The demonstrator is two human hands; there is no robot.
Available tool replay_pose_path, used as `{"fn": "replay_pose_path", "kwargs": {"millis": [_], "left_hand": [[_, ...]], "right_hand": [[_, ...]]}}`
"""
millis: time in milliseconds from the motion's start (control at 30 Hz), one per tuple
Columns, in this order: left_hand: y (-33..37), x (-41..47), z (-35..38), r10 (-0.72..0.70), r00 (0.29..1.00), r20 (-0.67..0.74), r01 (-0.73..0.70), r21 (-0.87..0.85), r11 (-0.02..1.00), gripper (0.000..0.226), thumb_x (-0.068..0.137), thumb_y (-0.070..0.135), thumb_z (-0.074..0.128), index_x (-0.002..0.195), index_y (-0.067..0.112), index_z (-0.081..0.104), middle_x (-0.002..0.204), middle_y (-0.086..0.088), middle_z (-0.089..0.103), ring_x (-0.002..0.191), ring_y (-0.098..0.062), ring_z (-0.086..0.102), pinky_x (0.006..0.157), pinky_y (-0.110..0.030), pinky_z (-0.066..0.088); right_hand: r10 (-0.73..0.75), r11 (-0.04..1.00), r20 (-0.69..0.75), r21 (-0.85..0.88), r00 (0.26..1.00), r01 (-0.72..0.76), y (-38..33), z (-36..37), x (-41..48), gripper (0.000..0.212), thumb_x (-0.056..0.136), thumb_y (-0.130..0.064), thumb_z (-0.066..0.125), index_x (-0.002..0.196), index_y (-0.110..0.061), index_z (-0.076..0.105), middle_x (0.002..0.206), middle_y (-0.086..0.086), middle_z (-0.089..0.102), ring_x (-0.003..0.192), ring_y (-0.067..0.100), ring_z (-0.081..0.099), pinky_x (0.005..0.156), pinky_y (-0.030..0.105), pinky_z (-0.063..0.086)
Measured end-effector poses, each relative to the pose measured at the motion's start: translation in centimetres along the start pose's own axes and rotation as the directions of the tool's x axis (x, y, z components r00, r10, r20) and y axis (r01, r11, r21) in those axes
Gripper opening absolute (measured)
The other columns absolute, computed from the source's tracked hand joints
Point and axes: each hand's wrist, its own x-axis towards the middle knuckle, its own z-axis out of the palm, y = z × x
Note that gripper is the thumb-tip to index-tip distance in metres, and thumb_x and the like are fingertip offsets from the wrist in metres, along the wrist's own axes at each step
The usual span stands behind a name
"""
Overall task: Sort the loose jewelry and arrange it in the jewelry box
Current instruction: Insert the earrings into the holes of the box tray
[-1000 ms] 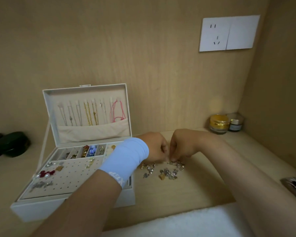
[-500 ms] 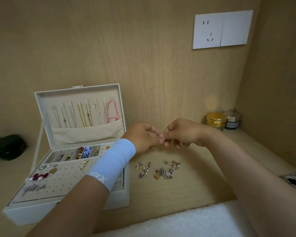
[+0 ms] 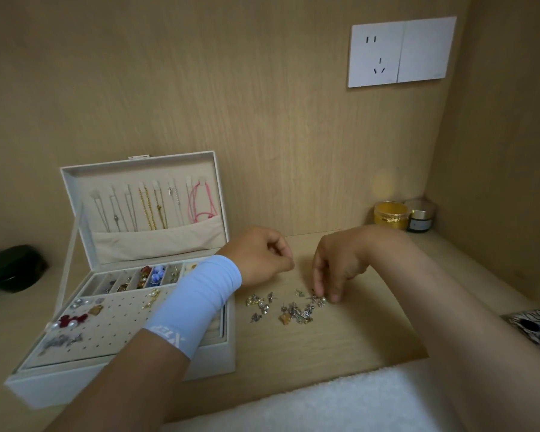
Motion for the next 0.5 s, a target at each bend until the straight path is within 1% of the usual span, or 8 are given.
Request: {"fn": "replay_pose_path", "kwargs": {"millis": [33, 100, 133, 200, 267, 367, 433, 500], "left_hand": [[0.0, -0.2, 0.0, 0.005, 1.000, 0.002, -0.005, -0.005, 1.000, 0.004, 0.079, 0.023, 0.077, 0.078, 0.021, 0.072, 0.087, -0.003, 0.073, 0.070, -0.009, 0.061, 0.076, -0.027, 0.053], [0.0, -0.4, -0.1, 0.007, 1.000, 0.004, -0.007, 0.003, 1.000, 0.005, 0.079, 0.023, 0.076, 0.078, 0.022, 0.072, 0.087, -0.001, 0.073, 0.070, -0.008, 0.061, 0.074, -0.024, 0.051], [-0.1, -0.5, -0.2, 0.006, 1.000, 0.001, -0.006, 0.012, 1.000, 0.005, 0.079, 0.024, 0.076, 0.078, 0.022, 0.072, 0.086, 0.000, 0.072, 0.070, -0.008, 0.061, 0.072, -0.022, 0.050], [-0.3, -0.6, -0.4, 0.003, 1.000, -0.008, -0.003, 0.032, 0.999, 0.004, 0.079, 0.025, 0.076, 0.078, 0.023, 0.072, 0.084, 0.003, 0.072, 0.071, -0.008, 0.062, 0.072, -0.021, 0.049], [-0.4, -0.7, -0.6, -0.004, 1.000, -0.016, 0.005, 0.051, 0.999, 0.005, 0.079, 0.025, 0.076, 0.078, 0.023, 0.071, 0.084, 0.003, 0.072, 0.075, -0.010, 0.064, 0.073, -0.023, 0.050], [-0.7, -1.0, -1.0, -0.013, 0.999, -0.047, 0.016, 0.067, 0.998, 0.005, 0.079, 0.026, 0.074, 0.077, 0.024, 0.070, 0.083, 0.007, 0.071, 0.077, -0.008, 0.064, 0.070, -0.020, 0.049], [-0.8, -1.2, -1.6, -0.014, 0.997, -0.079, 0.017, 0.036, 0.999, 0.005, 0.079, 0.024, 0.073, 0.077, 0.023, 0.069, 0.081, 0.007, 0.071, 0.076, -0.009, 0.066, 0.072, -0.022, 0.051], [-0.8, -1.6, -2.3, -0.010, 0.996, -0.088, 0.008, -0.027, 1.000, 0.004, 0.080, 0.020, 0.073, 0.079, 0.020, 0.069, 0.079, 0.000, 0.073, 0.068, -0.010, 0.068, 0.070, -0.023, 0.053]], "right_hand": [[-0.008, 1.000, -0.003, 0.006, 1.000, 0.008, 0.0, 0.2, 0.3, 0.021, 0.069, -0.022, 0.089, 0.080, -0.037, 0.079, 0.082, -0.005, 0.067, 0.081, 0.011, 0.056, 0.074, 0.029, 0.044], [-0.023, 1.000, -0.018, 0.019, 1.000, 0.023, -0.1, 0.5, 0.6, 0.022, 0.066, -0.025, 0.090, 0.077, -0.039, 0.079, 0.087, -0.004, 0.073, 0.088, 0.010, 0.059, 0.085, 0.032, 0.048], [-0.031, 0.999, -0.028, 0.021, 0.999, 0.031, -0.2, 0.7, 0.7, 0.021, 0.066, -0.026, 0.091, 0.075, -0.039, 0.079, 0.090, -0.004, 0.075, 0.089, 0.009, 0.060, 0.088, 0.031, 0.049], [-0.045, 0.999, -0.049, 0.025, 0.998, 0.046, -0.3, 0.7, 0.7, 0.018, 0.067, -0.026, 0.090, 0.072, -0.038, 0.078, 0.093, -0.002, 0.077, 0.088, 0.007, 0.060, 0.087, 0.029, 0.048], [-0.057, 0.997, -0.053, 0.045, 0.997, 0.059, -0.2, 0.6, 0.5, 0.015, 0.068, -0.028, 0.090, 0.073, -0.037, 0.079, 0.090, 0.003, 0.077, 0.082, 0.009, 0.059, 0.080, 0.031, 0.045], [-0.090, 0.986, -0.065, 0.138, 0.994, 0.098, -0.2, 0.2, -0.3, 0.011, 0.075, -0.025, 0.086, 0.083, -0.029, 0.080, 0.079, 0.000, 0.073, 0.066, 0.010, 0.057, 0.066, 0.030, 0.037], [-0.120, 0.969, -0.118, 0.202, 0.986, 0.142, -0.4, -0.1, -0.9, 0.009, 0.081, -0.018, 0.082, 0.088, -0.024, 0.079, 0.082, 0.002, 0.076, 0.055, 0.009, 0.056, 0.052, 0.024, 0.032], [-0.146, 0.934, -0.193, 0.297, 0.970, 0.200, -0.8, -0.3, -1.3, 0.012, 0.084, -0.012, 0.078, 0.093, -0.021, 0.078, 0.086, 0.003, 0.077, 0.051, 0.009, 0.055, 0.044, 0.021, 0.028]]}}
